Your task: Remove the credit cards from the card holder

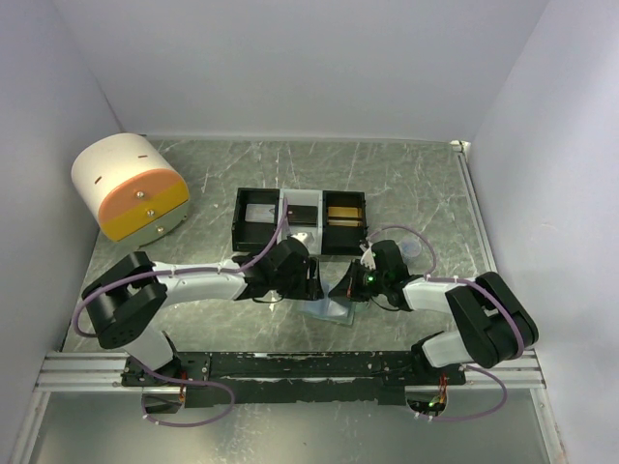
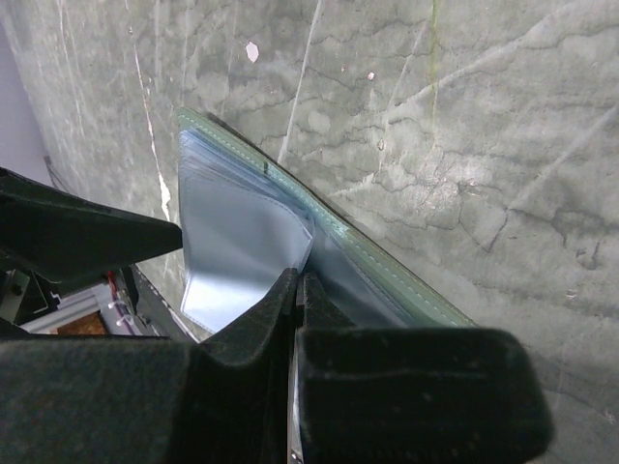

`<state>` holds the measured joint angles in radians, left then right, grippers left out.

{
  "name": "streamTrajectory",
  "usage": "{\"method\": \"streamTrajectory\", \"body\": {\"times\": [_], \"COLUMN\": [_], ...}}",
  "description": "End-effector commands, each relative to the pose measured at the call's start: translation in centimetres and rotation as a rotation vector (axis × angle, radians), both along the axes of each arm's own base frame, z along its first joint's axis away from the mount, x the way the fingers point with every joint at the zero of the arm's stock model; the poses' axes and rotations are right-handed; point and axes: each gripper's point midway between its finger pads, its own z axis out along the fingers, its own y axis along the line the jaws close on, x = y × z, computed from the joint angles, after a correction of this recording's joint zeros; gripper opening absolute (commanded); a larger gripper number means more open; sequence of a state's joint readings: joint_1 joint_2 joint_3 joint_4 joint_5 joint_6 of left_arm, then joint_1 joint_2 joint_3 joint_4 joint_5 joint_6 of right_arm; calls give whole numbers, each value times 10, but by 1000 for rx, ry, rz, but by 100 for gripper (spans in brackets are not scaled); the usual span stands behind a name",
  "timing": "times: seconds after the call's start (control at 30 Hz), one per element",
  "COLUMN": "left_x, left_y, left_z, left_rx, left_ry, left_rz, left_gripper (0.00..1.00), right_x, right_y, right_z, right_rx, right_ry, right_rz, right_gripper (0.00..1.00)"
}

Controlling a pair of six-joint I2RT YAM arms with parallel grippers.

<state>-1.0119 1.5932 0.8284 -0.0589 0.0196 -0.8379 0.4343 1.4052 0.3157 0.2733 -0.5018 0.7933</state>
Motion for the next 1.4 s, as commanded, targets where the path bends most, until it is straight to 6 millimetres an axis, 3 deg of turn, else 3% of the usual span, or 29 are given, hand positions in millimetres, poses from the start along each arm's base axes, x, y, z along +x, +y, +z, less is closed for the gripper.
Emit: {"method": "streamTrajectory", "body": {"times": [0.0,0.13,0.33,0.53,0.73,1.07,1.37], "left_x": [14,15,4,3,-3,-16,-15], "left_y": [0,1,-23,-19,-19,-54,-53], "left_z": [26,33,36,6,-4,30,37], "left_rx": [1,-10,-114,-38,-30,-213,-199], "left_ry": [-71,-90,-70,-5,26,26,17], "left_rz": [51,48,-58,-26,-50,-203,-208], "left_gripper": [71,71,69,66,65,56,54], "right_x": [-24,-25,-24,-25,-25,-25,-25], "right_y": [-41,-41,-42,-42,-42,-40,-39], "right_z": [-51,-51,-52,-51,-50,-50,-49], "right_rx": [-225,-223,-226,-229,-227,-217,-213], "right_ry": [116,118,118,120,115,116,116], "right_rz": [-68,-67,-70,-69,-70,-58,-58], "right_gripper": [0,0,0,0,0,0,0]}}
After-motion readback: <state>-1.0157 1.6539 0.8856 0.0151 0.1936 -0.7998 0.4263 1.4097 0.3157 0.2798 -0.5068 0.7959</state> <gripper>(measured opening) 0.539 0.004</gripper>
